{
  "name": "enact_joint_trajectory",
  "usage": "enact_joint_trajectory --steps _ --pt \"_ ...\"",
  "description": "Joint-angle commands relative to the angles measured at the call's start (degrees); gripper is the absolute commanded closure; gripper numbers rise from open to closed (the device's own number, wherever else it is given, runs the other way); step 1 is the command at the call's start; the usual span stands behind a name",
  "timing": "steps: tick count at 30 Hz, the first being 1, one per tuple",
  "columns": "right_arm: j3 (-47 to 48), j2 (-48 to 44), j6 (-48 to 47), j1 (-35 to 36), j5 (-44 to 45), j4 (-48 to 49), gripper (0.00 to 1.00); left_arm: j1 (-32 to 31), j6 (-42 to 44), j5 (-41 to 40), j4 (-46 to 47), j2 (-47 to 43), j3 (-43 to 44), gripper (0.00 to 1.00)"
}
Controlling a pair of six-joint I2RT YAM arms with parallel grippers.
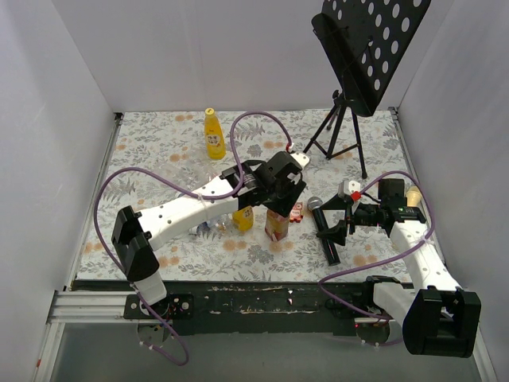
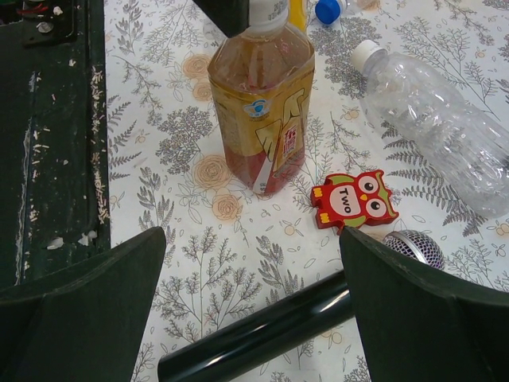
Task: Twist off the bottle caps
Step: Pick up the plastic bottle at the center of the board.
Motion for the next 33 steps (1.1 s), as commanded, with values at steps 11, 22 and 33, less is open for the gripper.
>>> enact_joint_trajectory --steps 11,22,33 --pt "-1.0 -0.3 -0.9 0.2 -2.1 0.4 0.02 -0.6 0.6 -3.2 -2.9 1.8 3.6 0.56" --pt "-1.3 -0.1 -1.2 0.2 -1.8 0.4 0.02 -0.8 0.2 -3.4 -1.8 0.1 3.4 0.99" --pt "0.9 1.1 -7.5 0.5 -4.3 -6.2 0.02 -0.8 -3.4 -2.4 3.3 -4.8 1.5 1.00"
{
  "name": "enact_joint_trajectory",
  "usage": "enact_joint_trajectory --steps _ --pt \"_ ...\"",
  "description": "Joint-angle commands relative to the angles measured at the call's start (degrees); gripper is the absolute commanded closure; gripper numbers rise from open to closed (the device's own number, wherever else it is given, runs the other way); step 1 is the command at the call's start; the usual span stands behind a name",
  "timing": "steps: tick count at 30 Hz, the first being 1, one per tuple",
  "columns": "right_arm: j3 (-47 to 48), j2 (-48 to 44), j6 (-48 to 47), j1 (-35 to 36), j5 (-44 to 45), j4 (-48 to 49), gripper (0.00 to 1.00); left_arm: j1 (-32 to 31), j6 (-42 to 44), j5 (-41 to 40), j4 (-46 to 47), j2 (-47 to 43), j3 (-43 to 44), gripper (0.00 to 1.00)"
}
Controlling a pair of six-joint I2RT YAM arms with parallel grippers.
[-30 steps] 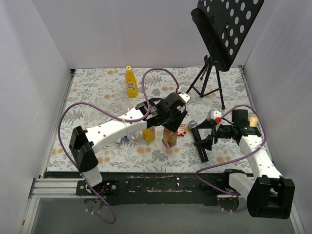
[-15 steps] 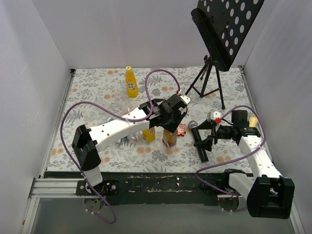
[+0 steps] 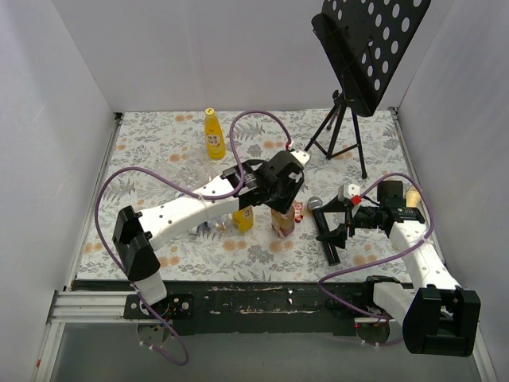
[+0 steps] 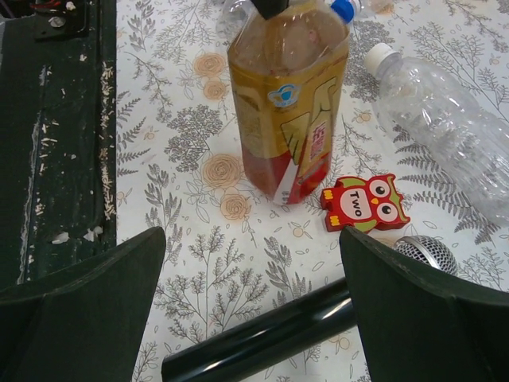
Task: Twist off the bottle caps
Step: Pick up the plastic bottle at the center of the board.
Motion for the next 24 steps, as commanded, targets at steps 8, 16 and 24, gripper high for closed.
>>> enact_joint_trajectory --steps 8,16,24 --pt "7.1 3.8 -14.0 3.1 -2.0 -16.0 0.02 -0.3 -3.5 0.5 6.4 -9.5 -2.0 1.00" --pt "9.3 2.7 -16.1 3.4 -0.5 -19.5 0.02 -0.2 -5.1 3.0 9.6 -12.2 -5.8 1.00" --pt "9.1 1.5 -15.5 3.5 0.7 -18.9 0.02 -0.2 -5.8 5.5 11.4 -13.1 -6.9 1.00"
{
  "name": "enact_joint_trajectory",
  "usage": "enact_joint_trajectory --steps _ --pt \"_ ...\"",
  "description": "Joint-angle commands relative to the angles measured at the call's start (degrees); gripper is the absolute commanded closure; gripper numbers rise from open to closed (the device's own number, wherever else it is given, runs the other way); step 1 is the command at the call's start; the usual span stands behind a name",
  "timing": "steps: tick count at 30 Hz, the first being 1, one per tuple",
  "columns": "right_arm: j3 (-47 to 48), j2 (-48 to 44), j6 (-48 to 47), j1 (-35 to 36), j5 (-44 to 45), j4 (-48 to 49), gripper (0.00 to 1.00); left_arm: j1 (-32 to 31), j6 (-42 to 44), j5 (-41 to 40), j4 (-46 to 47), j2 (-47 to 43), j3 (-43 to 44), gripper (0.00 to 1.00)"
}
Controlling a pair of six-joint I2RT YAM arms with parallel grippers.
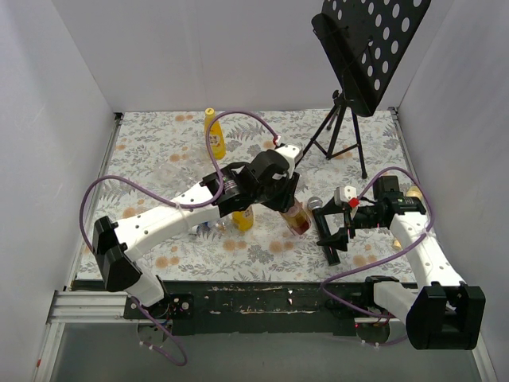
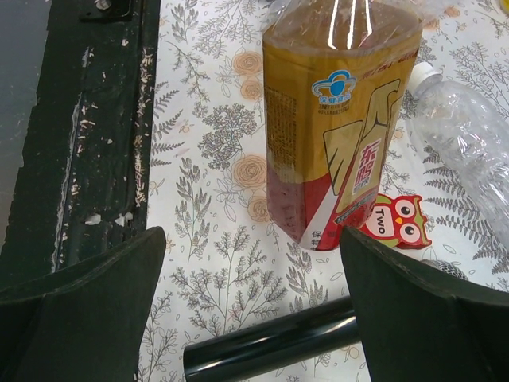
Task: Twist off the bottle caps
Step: Pick up the plastic bottle at the center of the board.
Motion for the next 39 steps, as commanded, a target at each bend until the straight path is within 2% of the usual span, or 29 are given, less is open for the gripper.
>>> enact_joint_trajectory --steps 1,16,28,30,35,39 --pt "2.2 -1.1 -1.1 0.2 0.5 -1.2 0.02 -0.2 -0.8 1.6 2.4 -4.0 -0.4 1.00" --pt "4.5 -1.2 -6.9 0.8 0.6 -7.7 0.02 0.0 -1.6 4.1 8.1 -7.8 -5.1 1.00" --pt "7.8 0.7 -5.8 3.8 1.9 -7.2 0.02 1.4 -3.3 9.5 14.6 -8.7 -8.7 1.00" --pt "7.9 0.8 -1.7 4.0 2.2 -4.5 0.02 1.6 -3.8 10.3 15.3 -8.9 -9.1 1.00" --pt "6.4 -1.3 14.1 4.6 5.9 9.8 0.03 2.3 -6.9 10.3 16.4 -8.9 -10.1 1.00" --pt "6.2 -2.2 18.7 8.4 7.8 13.2 0.03 3.5 -13.1 8.6 17.9 -9.2 -11.4 1.00"
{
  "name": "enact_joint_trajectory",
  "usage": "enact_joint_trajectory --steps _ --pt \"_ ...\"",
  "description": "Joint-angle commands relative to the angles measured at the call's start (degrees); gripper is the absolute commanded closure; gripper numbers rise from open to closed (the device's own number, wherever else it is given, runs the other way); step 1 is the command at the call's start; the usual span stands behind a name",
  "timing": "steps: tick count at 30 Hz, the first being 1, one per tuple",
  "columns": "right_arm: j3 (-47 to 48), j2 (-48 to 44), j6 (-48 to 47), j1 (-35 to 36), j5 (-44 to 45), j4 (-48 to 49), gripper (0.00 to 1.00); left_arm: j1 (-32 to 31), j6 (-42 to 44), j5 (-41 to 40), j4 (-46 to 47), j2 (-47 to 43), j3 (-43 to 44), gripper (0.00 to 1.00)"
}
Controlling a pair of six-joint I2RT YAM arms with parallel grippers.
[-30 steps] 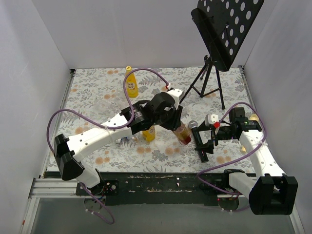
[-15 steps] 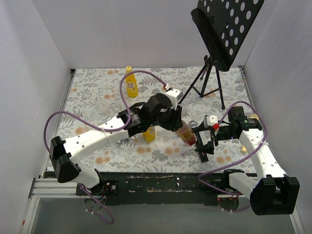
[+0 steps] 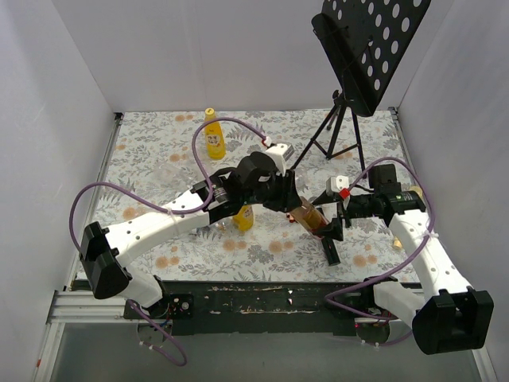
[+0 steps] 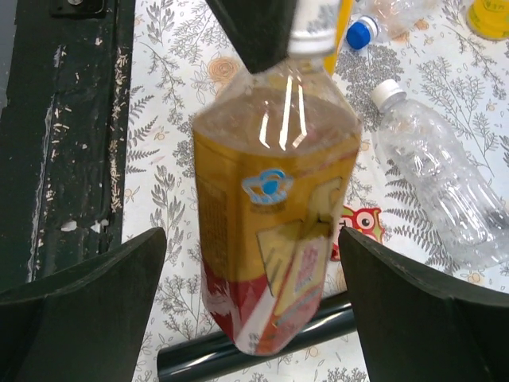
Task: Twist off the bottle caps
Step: Pick up the plastic bottle at the center of the board.
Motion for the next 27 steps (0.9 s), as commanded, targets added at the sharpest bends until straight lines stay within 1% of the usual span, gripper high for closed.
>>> enact_joint_trajectory --steps 1,4,5,8,15,17,20,22,23,24,25,27 --pt "0.3 -1.6 10.0 4.2 2.7 7.7 0.04 2.0 -7.7 -1.1 3.8 -4.0 -1.9 1.00" --pt "-1.6 -2.3 14.6 6.5 6.6 12.5 0.05 2.8 -11.8 -1.1 6.3 -4.8 -3.6 1.00" --pt "-2.3 -3.0 15.9 7.1 8.2 14.6 0.05 2.9 -12.8 -2.9 7.2 -5.2 -4.0 1.00" --pt "-4.2 -3.9 21.2 8.5 13.2 20.0 0.05 3.2 -15.6 -3.3 7.9 -5.0 -4.2 1.00" --pt "-5.3 -3.3 27.7 9.3 20.1 26.7 0.07 3.2 -20.7 -4.5 9.8 -4.9 -5.4 1.00" --pt "-5.2 -3.0 28.9 9.5 21.2 27.8 0.09 3.2 -21.2 -4.7 10.3 -5.0 -5.7 1.00" --pt "-4.9 -2.6 29.3 9.7 21.8 27.8 0.15 3.2 -21.6 -5.3 10.4 -5.2 -6.1 1.00" --pt "-4.9 -2.4 29.2 9.9 21.6 28.0 0.22 3.1 -22.0 -5.2 10.8 -5.4 -6.4 1.00" --pt "-4.9 -2.3 29.1 10.0 21.6 28.0 0.28 3.2 -22.2 -5.1 11.0 -5.5 -6.6 1.00" --pt "-4.7 -2.1 28.8 10.1 21.1 27.8 0.37 3.2 -22.2 -5.1 11.2 -5.5 -6.7 1.00" --pt "-4.3 -1.9 28.3 10.2 20.6 27.1 0.48 3.2 -22.2 -5.2 11.2 -5.7 -6.9 1.00" --pt "-3.6 -1.3 26.8 10.1 20.0 25.0 0.68 3.4 -22.2 -5.3 11.9 -6.3 -7.4 1.00"
